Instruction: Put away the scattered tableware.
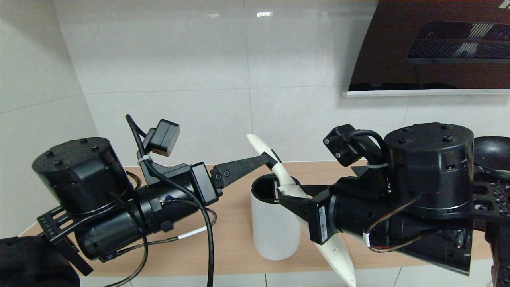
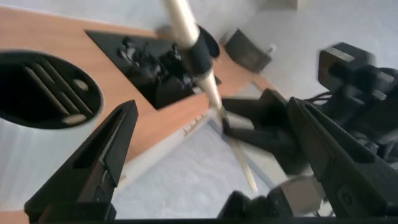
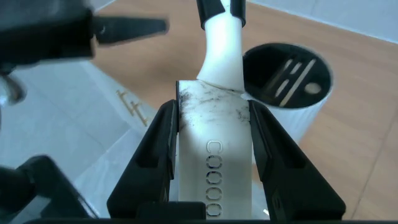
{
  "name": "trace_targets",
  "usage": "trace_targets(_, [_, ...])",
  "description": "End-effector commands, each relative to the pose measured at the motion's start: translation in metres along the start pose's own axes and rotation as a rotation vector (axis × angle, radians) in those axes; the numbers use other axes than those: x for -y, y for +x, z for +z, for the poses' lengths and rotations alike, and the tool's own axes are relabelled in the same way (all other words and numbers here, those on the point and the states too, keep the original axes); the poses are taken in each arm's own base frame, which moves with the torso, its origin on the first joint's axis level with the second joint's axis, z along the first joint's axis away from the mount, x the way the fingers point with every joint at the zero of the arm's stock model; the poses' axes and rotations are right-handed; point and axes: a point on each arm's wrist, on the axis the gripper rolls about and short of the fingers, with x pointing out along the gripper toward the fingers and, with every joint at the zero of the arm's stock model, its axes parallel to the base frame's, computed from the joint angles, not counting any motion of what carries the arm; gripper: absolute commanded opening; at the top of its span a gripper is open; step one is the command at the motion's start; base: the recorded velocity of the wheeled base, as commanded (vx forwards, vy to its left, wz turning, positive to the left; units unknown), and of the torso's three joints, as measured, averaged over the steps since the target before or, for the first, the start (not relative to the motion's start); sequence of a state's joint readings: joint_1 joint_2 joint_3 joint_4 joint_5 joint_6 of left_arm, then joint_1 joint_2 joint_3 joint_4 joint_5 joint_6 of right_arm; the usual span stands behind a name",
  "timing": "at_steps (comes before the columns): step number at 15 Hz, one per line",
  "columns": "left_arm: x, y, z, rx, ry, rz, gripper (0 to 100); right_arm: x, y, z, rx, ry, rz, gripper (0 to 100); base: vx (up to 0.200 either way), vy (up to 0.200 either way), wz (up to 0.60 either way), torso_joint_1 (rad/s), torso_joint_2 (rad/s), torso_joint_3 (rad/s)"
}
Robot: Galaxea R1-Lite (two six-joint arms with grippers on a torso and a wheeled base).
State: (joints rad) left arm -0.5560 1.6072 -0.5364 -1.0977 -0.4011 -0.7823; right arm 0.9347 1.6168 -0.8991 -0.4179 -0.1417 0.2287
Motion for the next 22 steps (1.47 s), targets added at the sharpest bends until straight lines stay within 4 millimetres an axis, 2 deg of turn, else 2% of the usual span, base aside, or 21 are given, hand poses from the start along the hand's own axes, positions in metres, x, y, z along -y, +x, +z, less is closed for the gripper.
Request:
trace_targets(1, [-0.002, -0.001, -0.003, 0.004, 0.003, -0.005, 100, -0.005, 0.000, -0.005, -0.014, -0.008, 0.008, 0, 0.000, 0.000, 0.00, 0.000, 0.00, 0.000])
trace_targets(7, [-0.003, 0.007, -0.012, -0.002, 0.002, -0.007, 100, -0.018, 0.003, -0.007, 0.023, 0.037, 0.035, 0, 0.000, 0.000, 0.00, 0.000, 0.00, 0.000])
trace_targets(12, [-0.002, 0.008, -0.012, 0.007, 0.003, -0.009, 100, -0.026, 0.008, -0.009, 0.050, 0.051, 0.037, 0, 0.000, 0.000, 0.00, 0.000, 0.00, 0.000])
trace_targets(22, [-0.004, 0.010, -0.012, 0.022, 0.007, -0.002, 100, -0.032, 0.009, -0.016, 0.029, 0.043, 0.054, 0, 0.000, 0.000, 0.00, 0.000, 0.00, 0.000])
